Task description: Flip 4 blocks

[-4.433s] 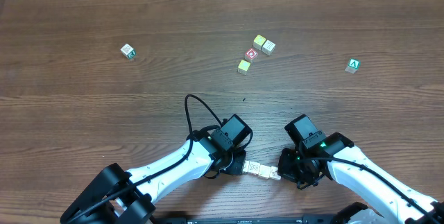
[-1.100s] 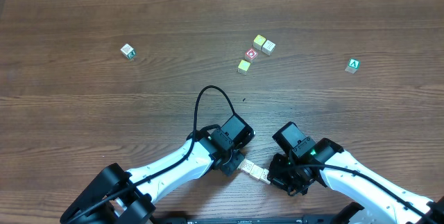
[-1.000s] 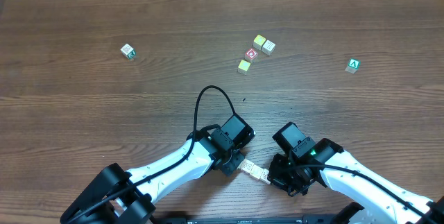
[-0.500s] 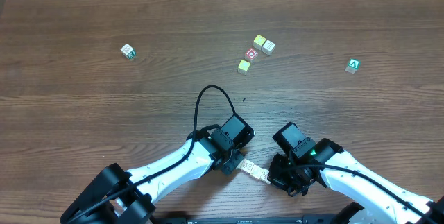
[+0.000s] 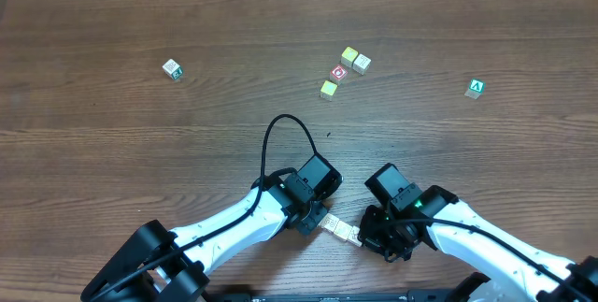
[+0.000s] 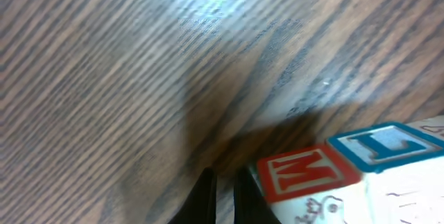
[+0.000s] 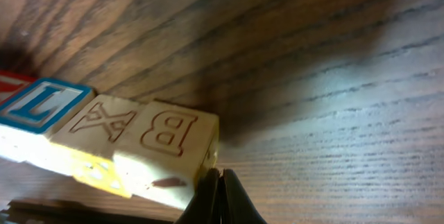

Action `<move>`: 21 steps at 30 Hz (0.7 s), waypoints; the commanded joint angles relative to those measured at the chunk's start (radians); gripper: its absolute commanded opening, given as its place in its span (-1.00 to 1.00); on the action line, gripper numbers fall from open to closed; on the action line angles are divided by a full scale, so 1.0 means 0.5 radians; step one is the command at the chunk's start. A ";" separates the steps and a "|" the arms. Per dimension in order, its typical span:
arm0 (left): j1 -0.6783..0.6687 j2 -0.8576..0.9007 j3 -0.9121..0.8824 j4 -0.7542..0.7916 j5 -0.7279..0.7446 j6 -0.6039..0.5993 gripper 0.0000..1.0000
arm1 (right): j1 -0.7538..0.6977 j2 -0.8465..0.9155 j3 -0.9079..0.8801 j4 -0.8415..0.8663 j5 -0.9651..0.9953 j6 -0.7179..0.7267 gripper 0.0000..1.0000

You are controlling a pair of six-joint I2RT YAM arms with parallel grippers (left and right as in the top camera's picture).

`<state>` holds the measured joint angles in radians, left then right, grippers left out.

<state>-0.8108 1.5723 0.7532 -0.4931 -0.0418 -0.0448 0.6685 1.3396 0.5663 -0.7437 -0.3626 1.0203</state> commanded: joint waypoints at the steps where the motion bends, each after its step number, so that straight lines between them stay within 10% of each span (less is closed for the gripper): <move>1: 0.037 0.020 -0.005 -0.001 -0.026 0.029 -0.92 | 0.011 0.043 -0.022 0.039 -0.005 -0.005 -0.92; 21: 0.067 0.020 -0.005 0.018 -0.027 0.047 -0.92 | 0.122 0.053 -0.022 0.153 -0.040 0.019 -0.92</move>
<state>-0.7826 1.5723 0.7532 -0.4877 -0.0467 -0.0444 0.7200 1.3624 0.5663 -0.6781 -0.3702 1.0214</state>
